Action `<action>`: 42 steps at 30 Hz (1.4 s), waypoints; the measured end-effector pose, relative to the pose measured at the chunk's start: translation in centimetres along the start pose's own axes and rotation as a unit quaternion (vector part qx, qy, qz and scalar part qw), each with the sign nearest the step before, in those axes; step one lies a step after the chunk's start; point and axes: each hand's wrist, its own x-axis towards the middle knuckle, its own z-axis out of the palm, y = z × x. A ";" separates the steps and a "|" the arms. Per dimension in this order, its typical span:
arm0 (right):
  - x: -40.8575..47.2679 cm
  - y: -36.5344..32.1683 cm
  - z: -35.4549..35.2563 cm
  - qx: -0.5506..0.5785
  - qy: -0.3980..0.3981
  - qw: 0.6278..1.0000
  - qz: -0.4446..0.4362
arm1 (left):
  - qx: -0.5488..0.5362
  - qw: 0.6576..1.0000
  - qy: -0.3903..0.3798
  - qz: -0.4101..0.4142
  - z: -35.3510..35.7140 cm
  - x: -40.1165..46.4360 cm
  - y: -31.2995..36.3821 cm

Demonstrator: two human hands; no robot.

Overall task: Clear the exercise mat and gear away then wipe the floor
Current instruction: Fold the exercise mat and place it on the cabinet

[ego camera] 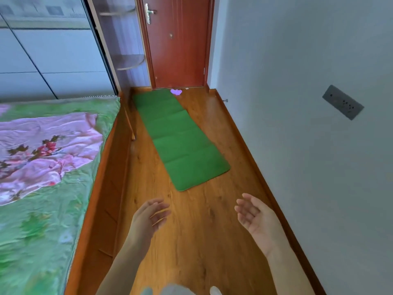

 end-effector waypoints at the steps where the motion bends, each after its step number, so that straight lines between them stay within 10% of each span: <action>1: 1.2 -0.2 0.4 -0.004 -0.003 1.000 0.007 | 0.004 1.000 0.003 -0.002 0.2 0.6 0.1; 42: 51.6 -4.7 47.7 -0.005 0.016 0.999 0.052 | -0.003 0.999 0.023 -0.039 -11.1 60.8 32.2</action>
